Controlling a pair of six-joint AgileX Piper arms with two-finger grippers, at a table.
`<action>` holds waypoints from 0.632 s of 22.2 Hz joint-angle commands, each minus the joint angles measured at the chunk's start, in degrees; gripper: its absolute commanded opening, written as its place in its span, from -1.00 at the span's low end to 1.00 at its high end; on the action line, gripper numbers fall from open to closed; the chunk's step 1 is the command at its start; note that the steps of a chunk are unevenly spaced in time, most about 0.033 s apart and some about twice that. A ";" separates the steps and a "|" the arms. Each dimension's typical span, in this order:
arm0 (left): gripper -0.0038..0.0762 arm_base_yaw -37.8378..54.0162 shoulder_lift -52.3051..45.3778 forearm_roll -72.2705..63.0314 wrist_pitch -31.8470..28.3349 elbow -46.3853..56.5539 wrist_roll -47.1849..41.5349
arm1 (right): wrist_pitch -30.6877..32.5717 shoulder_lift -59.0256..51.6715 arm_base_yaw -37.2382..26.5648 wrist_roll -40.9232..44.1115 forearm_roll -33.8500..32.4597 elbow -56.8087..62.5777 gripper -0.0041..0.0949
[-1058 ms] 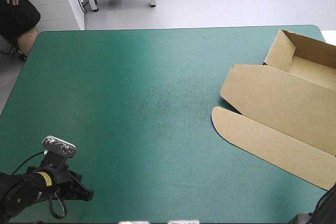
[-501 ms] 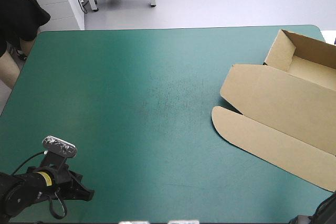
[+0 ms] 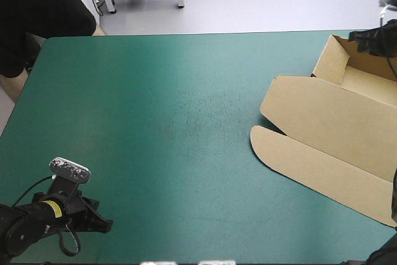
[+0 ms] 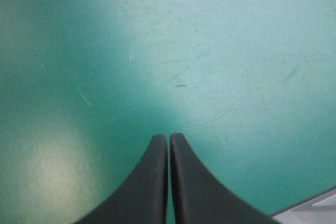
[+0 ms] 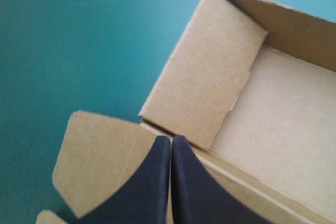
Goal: Fold the box
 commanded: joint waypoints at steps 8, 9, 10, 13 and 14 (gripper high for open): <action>-0.92 0.02 0.20 -0.59 -6.62 -1.31 3.68 | -8.40 -22.82 11.81 -4.94 -1.25 31.02 -0.94; -0.92 0.02 0.20 -0.59 -6.62 -1.31 3.68 | -11.40 -27.39 12.89 -4.94 -1.74 37.81 -0.94; -0.92 0.02 -0.03 -0.38 -6.75 -1.31 3.68 | -12.50 -29.29 13.04 -4.94 -1.91 40.47 -0.94; -0.92 0.02 -3.17 -0.40 -9.41 0.67 3.68 | -16.24 -40.56 13.12 -5.60 -2.90 54.71 -0.94; -0.92 0.02 -4.01 -0.52 -9.77 1.28 3.68 | -16.29 -42.30 13.12 -5.84 -3.60 56.61 -0.94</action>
